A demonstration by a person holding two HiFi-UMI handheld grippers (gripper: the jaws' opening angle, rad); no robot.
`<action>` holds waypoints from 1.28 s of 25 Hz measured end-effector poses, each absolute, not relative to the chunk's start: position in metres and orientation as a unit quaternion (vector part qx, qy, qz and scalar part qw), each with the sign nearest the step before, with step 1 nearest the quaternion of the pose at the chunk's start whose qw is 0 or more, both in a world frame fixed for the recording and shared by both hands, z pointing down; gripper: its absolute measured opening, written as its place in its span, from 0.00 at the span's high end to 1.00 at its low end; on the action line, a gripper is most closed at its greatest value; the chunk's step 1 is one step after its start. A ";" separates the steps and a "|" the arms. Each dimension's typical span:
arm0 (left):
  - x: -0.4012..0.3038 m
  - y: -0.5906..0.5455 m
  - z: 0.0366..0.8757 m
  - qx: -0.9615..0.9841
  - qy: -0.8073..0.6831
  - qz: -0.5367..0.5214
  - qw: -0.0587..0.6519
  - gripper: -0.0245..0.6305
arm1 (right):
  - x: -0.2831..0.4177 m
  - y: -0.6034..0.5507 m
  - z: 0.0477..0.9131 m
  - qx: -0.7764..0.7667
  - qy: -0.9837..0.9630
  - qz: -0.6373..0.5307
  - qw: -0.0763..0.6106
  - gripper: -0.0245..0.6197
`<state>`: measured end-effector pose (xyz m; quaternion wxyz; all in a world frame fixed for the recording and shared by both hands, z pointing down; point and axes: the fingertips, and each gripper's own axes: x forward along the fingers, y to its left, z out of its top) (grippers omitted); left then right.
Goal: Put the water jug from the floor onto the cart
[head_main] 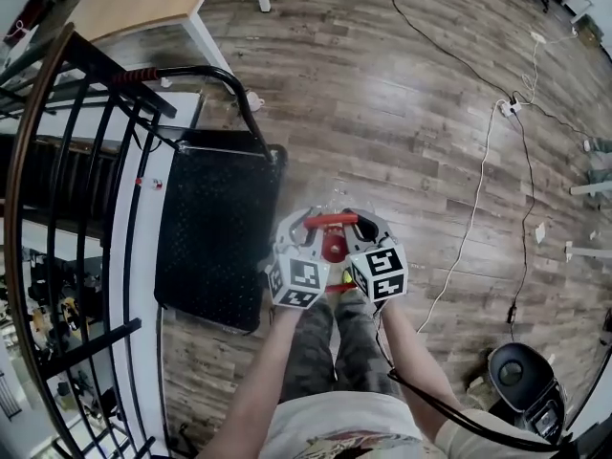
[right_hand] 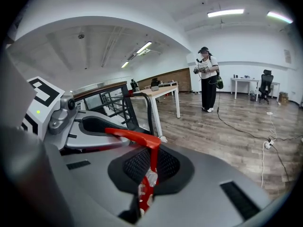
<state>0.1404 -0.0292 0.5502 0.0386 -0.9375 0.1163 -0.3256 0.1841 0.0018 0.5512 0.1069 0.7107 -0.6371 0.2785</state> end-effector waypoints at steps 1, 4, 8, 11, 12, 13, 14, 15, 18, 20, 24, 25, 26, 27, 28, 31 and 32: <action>0.140 -0.029 0.540 -0.938 0.117 -0.323 0.040 0.84 | 0.183 0.002 0.541 0.710 -0.639 0.275 0.107 0.93; 0.132 -0.032 0.517 -0.941 0.118 -0.313 0.047 0.84 | 0.174 0.000 0.519 0.710 -0.644 0.265 0.107 0.93; 0.113 -0.030 0.497 -0.944 0.119 -0.304 0.049 0.84 | 0.154 0.002 0.499 0.710 -0.646 0.257 0.107 0.93; 0.106 -0.031 0.478 -0.945 0.127 -0.297 0.050 0.84 | 0.147 0.000 0.480 0.706 -0.655 0.248 0.109 0.93; 0.104 -0.031 0.473 -0.945 0.127 -0.296 0.050 0.84 | 0.145 0.000 0.475 0.704 -0.656 0.247 0.111 0.93; 0.103 -0.031 0.469 -0.946 0.127 -0.295 0.049 0.84 | 0.144 0.000 0.471 0.703 -0.657 0.247 0.111 0.93; 0.102 -0.032 0.466 -0.946 0.127 -0.294 0.049 0.84 | 0.143 -0.001 0.468 0.703 -0.658 0.246 0.112 0.93; 0.100 -0.033 0.464 -0.946 0.127 -0.294 0.049 0.84 | 0.142 -0.001 0.466 0.702 -0.658 0.246 0.113 0.93; 0.095 -0.033 0.463 -0.946 0.129 -0.293 0.046 0.84 | 0.136 -0.002 0.465 0.700 -0.660 0.247 0.114 0.93; 0.093 -0.036 0.462 -0.946 0.130 -0.292 0.045 0.84 | 0.134 -0.004 0.464 0.699 -0.661 0.248 0.114 0.93; 0.087 -0.041 0.463 -0.946 0.132 -0.293 0.038 0.84 | 0.128 -0.010 0.464 0.693 -0.666 0.251 0.120 0.93; 0.085 -0.042 0.464 -0.946 0.133 -0.292 0.035 0.84 | 0.126 -0.012 0.465 0.691 -0.667 0.251 0.121 0.93; 0.084 -0.043 0.466 -0.946 0.134 -0.292 0.033 0.84 | 0.124 -0.014 0.465 0.690 -0.668 0.251 0.122 0.93; 0.082 -0.044 0.468 -0.946 0.135 -0.292 0.031 0.84 | 0.123 -0.016 0.467 0.689 -0.669 0.251 0.123 0.93; 0.081 -0.045 0.470 -0.947 0.135 -0.291 0.029 0.84 | 0.122 -0.017 0.468 0.689 -0.669 0.251 0.124 0.93; 0.075 -0.049 0.474 -0.947 0.137 -0.291 0.023 0.84 | 0.117 -0.021 0.473 0.686 -0.669 0.252 0.132 0.93; 0.073 -0.051 0.475 -0.947 0.138 -0.291 0.023 0.84 | 0.115 -0.023 0.474 0.685 -0.670 0.252 0.133 0.93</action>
